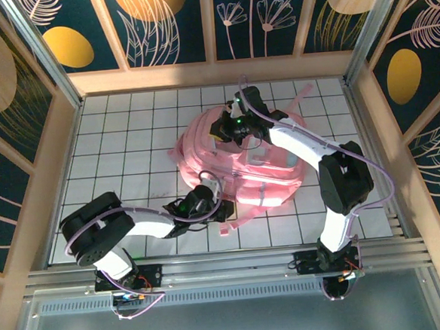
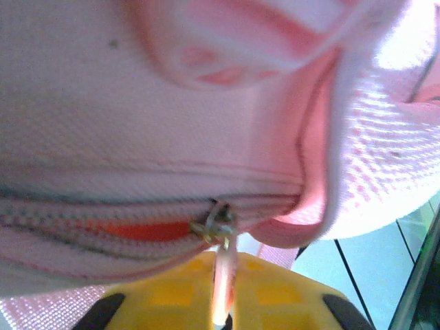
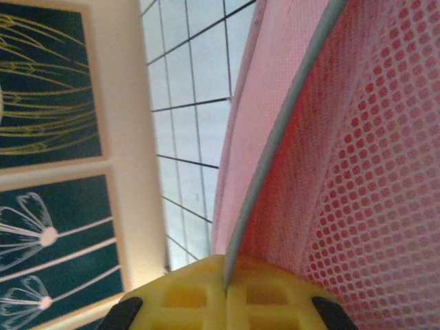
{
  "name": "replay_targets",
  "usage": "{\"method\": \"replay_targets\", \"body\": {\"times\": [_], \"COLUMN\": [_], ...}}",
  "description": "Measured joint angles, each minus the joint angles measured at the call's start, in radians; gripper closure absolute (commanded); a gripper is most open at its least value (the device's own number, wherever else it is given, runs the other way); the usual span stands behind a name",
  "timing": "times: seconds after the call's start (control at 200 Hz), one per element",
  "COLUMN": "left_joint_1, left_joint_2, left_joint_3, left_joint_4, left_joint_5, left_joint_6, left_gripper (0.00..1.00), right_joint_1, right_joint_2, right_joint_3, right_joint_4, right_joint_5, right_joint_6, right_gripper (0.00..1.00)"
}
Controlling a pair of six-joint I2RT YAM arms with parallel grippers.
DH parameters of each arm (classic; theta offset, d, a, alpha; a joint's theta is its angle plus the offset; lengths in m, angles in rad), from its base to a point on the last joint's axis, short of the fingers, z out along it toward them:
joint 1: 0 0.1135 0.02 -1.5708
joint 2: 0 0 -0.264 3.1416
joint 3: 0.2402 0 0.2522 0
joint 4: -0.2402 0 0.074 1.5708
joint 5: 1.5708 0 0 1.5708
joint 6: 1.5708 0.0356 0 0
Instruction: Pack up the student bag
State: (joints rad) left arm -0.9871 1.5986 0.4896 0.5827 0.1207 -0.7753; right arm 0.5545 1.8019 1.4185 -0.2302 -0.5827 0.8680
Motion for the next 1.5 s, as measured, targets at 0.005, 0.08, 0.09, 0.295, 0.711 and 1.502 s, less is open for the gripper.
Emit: {"method": "replay_targets", "body": {"times": [0.005,0.08,0.09,0.295,0.711,1.502], "left_joint_1": [0.000,0.000,0.000,0.007,0.013,0.017], "left_joint_2": [-0.002,-0.030,-0.033,-0.064,-0.044,-0.019], "left_joint_3": [0.000,-0.006,-0.007,-0.018,-0.019,0.079], "left_joint_4": [-0.001,-0.019,-0.022,-0.045,-0.030,-0.023], "left_joint_5": [0.000,-0.006,-0.005,-0.014,0.022,0.135], "left_joint_6": [0.001,0.015,0.016,0.032,0.016,-0.042], "left_gripper": [0.90,0.95,0.96,1.00,1.00,1.00], "right_joint_1": [0.001,0.003,0.003,0.015,0.081,0.463], "right_joint_2": [0.001,0.004,0.004,0.010,-0.269,-0.871], "right_joint_3": [0.001,0.010,0.011,0.037,-0.077,-0.995], "right_joint_4": [-0.001,-0.021,-0.022,-0.089,-0.187,0.055], "right_joint_5": [0.002,0.021,0.022,0.117,0.555,0.746], "right_joint_6": [-0.004,-0.043,-0.046,-0.143,-0.148,1.004], "right_gripper": [1.00,1.00,1.00,0.78,0.61,0.37]}}
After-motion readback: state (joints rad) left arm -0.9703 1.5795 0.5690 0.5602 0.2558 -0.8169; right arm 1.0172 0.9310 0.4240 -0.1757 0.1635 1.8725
